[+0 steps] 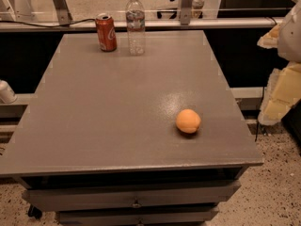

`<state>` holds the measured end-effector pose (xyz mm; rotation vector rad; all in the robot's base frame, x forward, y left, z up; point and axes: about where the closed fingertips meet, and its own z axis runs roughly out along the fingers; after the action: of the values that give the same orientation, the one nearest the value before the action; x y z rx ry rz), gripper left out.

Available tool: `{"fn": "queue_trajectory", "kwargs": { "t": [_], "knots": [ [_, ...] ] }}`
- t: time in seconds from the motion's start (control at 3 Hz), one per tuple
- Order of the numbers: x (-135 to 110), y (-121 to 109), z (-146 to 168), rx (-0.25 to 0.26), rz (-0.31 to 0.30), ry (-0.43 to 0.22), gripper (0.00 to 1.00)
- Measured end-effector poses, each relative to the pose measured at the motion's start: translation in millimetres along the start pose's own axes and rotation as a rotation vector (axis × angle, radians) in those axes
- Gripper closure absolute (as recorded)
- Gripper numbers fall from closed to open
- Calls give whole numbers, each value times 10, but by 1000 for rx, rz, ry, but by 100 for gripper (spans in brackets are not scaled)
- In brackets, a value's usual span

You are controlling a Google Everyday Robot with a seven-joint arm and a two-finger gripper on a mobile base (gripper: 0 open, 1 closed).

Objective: Pick water bottle

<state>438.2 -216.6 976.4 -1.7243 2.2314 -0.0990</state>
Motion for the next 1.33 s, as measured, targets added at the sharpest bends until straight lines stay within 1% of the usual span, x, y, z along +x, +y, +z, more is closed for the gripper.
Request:
{"fn": "queue_trajectory", "kwargs": {
  "t": [0.33, 0.67, 1.0, 1.33],
  "knots": [
    [0, 0, 0, 0, 0, 0, 0],
    [-19, -35, 11, 6, 9, -22, 0],
    [-98, -196, 131, 22, 36, -79, 0],
    [-247, -518, 316, 48, 76, -165, 0]
  ]
}}
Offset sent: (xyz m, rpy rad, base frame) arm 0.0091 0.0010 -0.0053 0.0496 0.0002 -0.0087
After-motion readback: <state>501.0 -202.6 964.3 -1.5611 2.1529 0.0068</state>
